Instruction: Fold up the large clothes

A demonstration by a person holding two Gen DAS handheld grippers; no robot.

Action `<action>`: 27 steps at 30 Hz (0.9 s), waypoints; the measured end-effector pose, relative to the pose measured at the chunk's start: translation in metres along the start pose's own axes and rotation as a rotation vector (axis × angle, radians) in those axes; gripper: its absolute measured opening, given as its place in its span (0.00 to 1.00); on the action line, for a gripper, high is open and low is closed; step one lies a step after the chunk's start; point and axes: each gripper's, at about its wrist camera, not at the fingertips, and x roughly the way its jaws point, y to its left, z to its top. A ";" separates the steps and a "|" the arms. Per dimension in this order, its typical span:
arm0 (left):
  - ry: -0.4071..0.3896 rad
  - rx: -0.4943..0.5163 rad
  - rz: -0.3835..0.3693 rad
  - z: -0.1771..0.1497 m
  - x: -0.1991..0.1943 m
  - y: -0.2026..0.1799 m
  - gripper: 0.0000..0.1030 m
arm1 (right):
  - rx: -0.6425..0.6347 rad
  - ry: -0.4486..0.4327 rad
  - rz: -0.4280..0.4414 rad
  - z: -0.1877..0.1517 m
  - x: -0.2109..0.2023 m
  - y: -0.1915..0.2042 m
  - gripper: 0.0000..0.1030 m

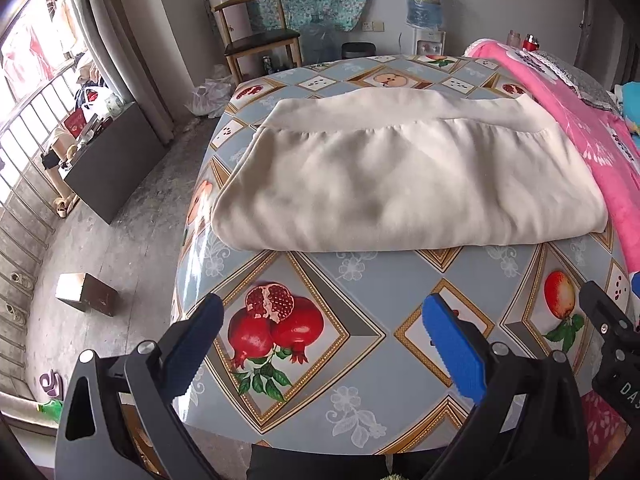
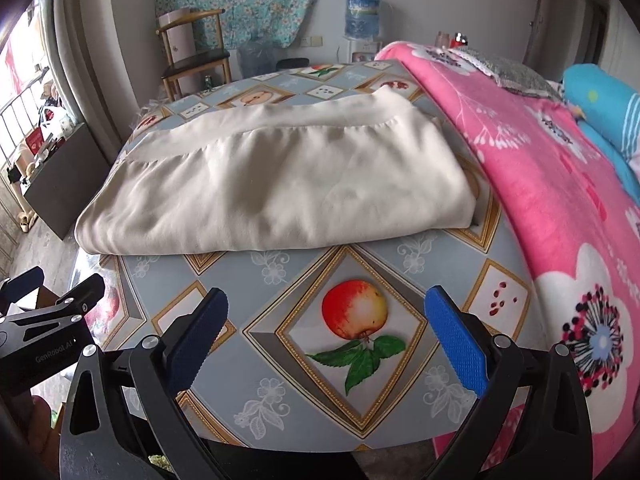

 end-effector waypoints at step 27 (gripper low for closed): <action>0.024 -0.040 -0.031 0.005 0.008 0.009 0.95 | -0.027 0.018 -0.016 0.005 0.003 0.010 0.93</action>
